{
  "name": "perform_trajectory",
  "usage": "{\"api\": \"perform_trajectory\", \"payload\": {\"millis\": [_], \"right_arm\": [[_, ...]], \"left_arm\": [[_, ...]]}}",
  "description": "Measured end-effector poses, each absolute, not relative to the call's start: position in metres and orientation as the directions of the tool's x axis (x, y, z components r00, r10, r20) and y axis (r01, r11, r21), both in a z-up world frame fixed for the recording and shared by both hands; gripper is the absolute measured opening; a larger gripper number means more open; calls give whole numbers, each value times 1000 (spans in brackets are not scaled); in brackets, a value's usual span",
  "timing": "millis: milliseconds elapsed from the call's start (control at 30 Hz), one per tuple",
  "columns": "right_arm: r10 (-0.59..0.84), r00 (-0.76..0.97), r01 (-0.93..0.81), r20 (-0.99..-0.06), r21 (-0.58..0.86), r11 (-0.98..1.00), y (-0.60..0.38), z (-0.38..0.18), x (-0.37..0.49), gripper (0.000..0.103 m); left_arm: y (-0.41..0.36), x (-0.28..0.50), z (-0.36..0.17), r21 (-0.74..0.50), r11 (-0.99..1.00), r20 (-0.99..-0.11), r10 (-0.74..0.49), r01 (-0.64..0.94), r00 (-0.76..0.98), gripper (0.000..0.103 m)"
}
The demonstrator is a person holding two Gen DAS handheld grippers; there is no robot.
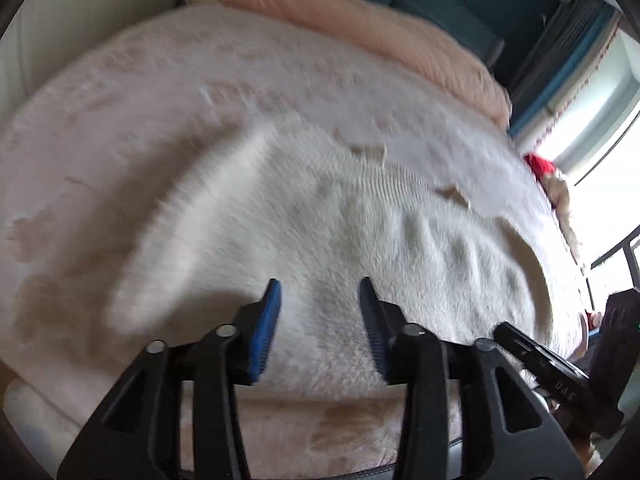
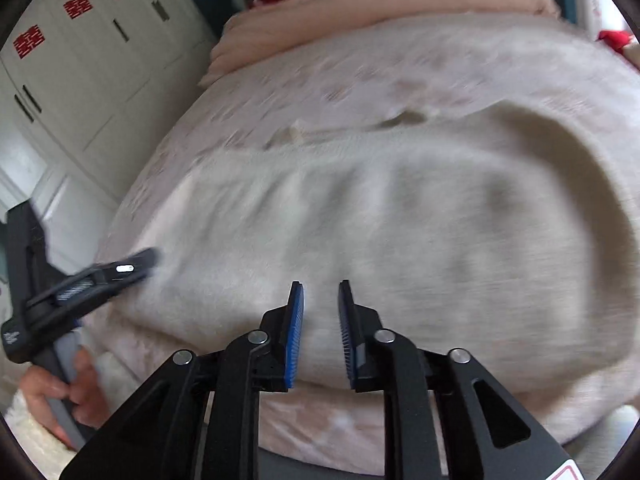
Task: Fold small clothes
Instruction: 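Pinch and press the folded sweater edge with the right gripper, then release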
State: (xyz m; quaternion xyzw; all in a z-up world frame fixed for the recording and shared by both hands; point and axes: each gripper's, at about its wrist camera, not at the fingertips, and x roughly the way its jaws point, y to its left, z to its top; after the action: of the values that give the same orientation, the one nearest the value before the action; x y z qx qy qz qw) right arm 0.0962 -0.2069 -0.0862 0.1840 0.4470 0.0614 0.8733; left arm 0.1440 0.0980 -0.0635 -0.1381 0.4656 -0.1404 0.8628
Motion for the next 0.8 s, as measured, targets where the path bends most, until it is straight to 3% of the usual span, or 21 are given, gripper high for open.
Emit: {"api": "perform_trajectory", "payload": {"millis": [33,100,167,233,333,433,567,667,800], "right_arm": [[249,591,81,-767,364,928,-218,-90,91,20],[189,550,157,-813,323,933,-241,-110,84,19],[211,538,191,-816,361,913,-261,-129,72,4],[222,535,244,-815,401,883,-278,-135,56,0],[180,555,292,-812,393,872,-285,-124,41,7],[136,590,267,-796,351,897,-278,-101,39,15],[216,621,151,-753,386,910,-248,-73,73,16],[304,601,35,-740,404,914,-207,-69,114,16],[308,549,-7,-777,364,931,-175,-91,148,16]], "left_arm": [[103,142,-66,-342,934,-778,-344,106,526,52],[110,142,-82,-294,951,-818,-300,92,491,52],[120,139,-102,-323,941,-816,-332,103,473,46],[120,132,-102,-310,943,-800,-327,121,504,46],[110,125,-89,-253,962,-819,-269,101,506,46],[102,116,-58,-306,944,-768,-322,123,554,47],[67,130,-37,-352,914,-746,-405,203,528,53],[39,144,-49,-316,916,-791,-397,245,465,54],[26,159,-87,-258,940,-843,-332,224,422,53]]}}
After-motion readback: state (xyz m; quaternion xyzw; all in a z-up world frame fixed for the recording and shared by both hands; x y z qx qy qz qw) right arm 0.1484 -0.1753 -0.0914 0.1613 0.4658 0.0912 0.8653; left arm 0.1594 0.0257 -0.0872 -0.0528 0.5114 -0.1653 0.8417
